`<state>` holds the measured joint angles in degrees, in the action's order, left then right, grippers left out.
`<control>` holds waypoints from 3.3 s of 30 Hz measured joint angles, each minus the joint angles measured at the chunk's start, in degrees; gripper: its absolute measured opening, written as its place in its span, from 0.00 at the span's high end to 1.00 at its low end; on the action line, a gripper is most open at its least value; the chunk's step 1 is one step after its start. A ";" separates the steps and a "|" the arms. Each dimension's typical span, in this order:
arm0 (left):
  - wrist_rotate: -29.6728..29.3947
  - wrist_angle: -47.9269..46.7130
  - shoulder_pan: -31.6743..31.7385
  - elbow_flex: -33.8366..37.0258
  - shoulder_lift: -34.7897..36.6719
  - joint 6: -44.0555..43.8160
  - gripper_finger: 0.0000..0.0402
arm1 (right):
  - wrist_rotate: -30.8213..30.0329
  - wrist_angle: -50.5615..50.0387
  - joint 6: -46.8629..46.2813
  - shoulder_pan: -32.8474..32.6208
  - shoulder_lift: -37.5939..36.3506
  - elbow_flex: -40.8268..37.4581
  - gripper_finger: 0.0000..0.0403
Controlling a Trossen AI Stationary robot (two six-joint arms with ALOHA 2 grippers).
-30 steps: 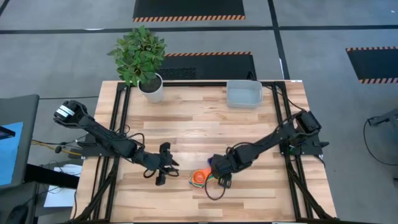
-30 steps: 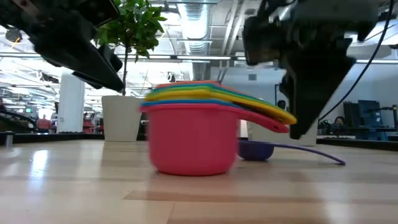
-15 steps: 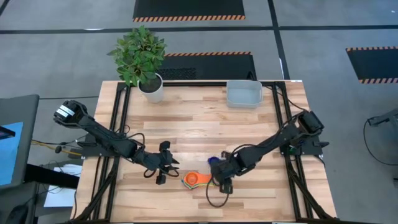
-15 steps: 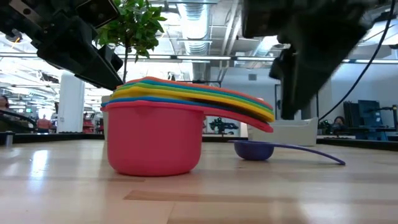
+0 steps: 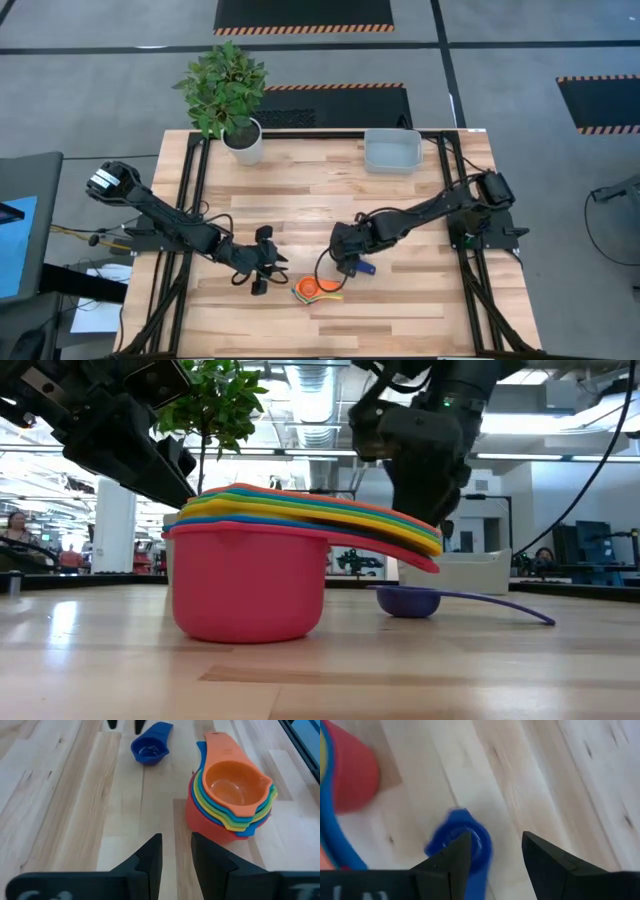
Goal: Nest measuring cups in basket
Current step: Stack the dark blue measuring cup on top of the orange measuring cup
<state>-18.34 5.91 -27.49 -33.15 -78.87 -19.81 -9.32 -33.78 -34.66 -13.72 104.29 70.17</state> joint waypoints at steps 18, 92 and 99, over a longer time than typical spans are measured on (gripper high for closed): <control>-8.48 -1.03 0.00 0.00 0.00 4.76 0.77 | -2.84 4.91 -3.40 -1.18 0.07 -4.99 0.50; -15.40 -2.38 0.27 0.00 0.02 4.30 0.77 | 6.26 11.88 17.78 -3.39 3.41 14.86 0.97; -15.37 -2.75 0.27 0.00 0.02 4.26 0.77 | 8.31 13.62 18.35 -2.94 7.25 15.74 0.95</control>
<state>-33.71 3.16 -27.22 -33.15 -78.85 -15.55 -1.01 -20.16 -16.31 -16.66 111.54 85.91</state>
